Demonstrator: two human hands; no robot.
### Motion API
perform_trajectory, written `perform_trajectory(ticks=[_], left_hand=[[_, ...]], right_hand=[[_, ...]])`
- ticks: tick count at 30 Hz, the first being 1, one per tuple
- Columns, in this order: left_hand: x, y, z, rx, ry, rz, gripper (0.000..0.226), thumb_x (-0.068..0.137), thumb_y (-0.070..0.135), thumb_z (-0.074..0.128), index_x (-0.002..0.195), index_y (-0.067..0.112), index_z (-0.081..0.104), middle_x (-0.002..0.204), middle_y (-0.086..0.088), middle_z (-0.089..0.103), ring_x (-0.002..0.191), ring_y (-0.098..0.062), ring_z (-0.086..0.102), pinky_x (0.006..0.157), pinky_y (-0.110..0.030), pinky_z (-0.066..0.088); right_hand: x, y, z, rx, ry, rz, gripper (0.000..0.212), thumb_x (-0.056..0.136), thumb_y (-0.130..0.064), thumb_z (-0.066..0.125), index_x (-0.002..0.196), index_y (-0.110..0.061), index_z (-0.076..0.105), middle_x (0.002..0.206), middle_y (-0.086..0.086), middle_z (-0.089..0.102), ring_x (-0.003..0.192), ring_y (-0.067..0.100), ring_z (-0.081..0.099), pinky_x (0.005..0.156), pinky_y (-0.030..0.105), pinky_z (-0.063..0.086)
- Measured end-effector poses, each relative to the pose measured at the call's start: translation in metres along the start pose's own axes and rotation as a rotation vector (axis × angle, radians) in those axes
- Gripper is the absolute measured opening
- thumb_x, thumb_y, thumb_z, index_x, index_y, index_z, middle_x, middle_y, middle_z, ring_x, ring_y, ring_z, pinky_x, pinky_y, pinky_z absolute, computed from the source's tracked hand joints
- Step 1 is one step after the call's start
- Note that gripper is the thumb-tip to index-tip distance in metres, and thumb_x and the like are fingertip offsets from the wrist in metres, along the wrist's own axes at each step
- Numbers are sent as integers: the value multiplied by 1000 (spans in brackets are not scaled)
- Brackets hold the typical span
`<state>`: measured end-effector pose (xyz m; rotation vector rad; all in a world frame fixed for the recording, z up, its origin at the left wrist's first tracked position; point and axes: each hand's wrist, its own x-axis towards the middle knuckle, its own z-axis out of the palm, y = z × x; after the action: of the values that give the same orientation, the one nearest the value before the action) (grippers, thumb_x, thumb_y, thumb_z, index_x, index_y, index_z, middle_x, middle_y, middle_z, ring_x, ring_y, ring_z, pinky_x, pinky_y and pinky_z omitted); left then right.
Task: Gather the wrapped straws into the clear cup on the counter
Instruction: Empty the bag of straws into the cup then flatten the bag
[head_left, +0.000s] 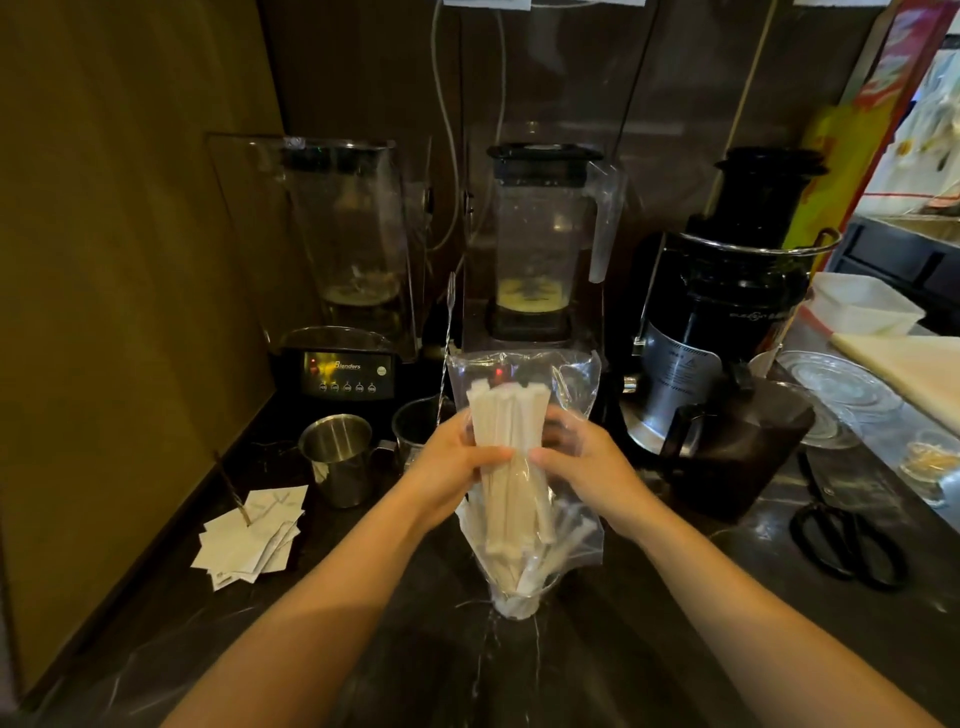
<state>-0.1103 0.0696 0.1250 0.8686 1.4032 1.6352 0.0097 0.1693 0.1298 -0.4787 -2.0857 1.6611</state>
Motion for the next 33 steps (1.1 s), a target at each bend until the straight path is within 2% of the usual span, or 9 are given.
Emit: perform_trajectory(ticks=[5, 10, 14, 18, 20, 24, 27, 30, 33], left_hand=[[0, -1, -5, -16, -25, 1, 37, 82, -4, 54, 108, 21, 55, 116, -8, 62, 102, -21, 63, 95, -38, 47], [3, 4, -10, 34, -30, 3, 25, 88, 7, 50, 102, 24, 60, 107, 1, 67, 94, -9, 67, 91, -32, 49], [6, 16, -10, 61, -17, 29, 23, 91, 10, 44, 100, 22, 62, 100, 2, 68, 88, -6, 67, 85, -26, 51], [9, 33, -6, 68, -15, 63, 24, 92, 12, 42, 101, 22, 62, 97, 2, 69, 81, -4, 68, 78, -23, 53], [11, 42, -3, 74, -9, 88, 23, 93, 13, 42, 101, 22, 62, 95, 2, 69, 80, -5, 68, 78, -24, 53], [19, 63, 3, 55, 31, 128, 23, 93, 14, 43, 101, 23, 62, 89, 2, 70, 74, -5, 68, 77, -27, 53], [23, 78, 11, 43, 41, 158, 22, 93, 15, 43, 104, 20, 61, 88, 0, 69, 72, -6, 68, 73, -25, 54], [27, 89, 25, 4, 59, 195, 20, 93, 16, 43, 97, 24, 61, 85, -1, 68, 68, -6, 68, 66, -24, 56], [35, 93, 41, 28, 98, 230, 19, 93, 18, 44, 95, 23, 62, 82, -3, 67, 61, -6, 68, 57, -20, 56]], right_hand=[[-2, 3, 0, 9, 2, 7, 46, 85, -5, 56, 129, -18, 45, 100, -10, 62, 92, 3, 61, 77, 15, 52], [0, -1, -4, 10, 26, 1, 44, 87, -4, 55, 128, -17, 45, 100, -8, 60, 90, 3, 60, 69, 8, 52], [2, -6, -9, 10, 76, 17, 34, 87, -8, 55, 116, -25, 49, 99, -8, 61, 90, 7, 62, 72, 18, 53], [4, -13, -15, 45, 122, 22, 31, 88, -10, 54, 117, -21, 50, 98, -8, 62, 89, 9, 64, 74, 21, 55], [4, -16, -20, 68, 146, 13, 25, 88, -10, 54, 108, -25, 51, 99, -6, 63, 88, 11, 65, 77, 25, 54], [3, -25, -32, 106, 200, -22, 17, 89, -9, 54, 103, -18, 55, 92, -2, 66, 81, 11, 67, 67, 19, 56], [1, -33, -40, 79, 288, -53, 13, 89, -8, 52, 88, -20, 58, 87, 0, 67, 80, 13, 66, 65, 19, 56], [-2, -42, -49, 79, 404, -69, 18, 90, -10, 52, 77, -19, 60, 77, 1, 66, 66, 9, 65, 57, 17, 55], [-8, -51, -59, 78, 524, -89, 17, 91, -12, 50, 77, -13, 61, 67, 3, 63, 45, 2, 60, 45, 13, 52]])
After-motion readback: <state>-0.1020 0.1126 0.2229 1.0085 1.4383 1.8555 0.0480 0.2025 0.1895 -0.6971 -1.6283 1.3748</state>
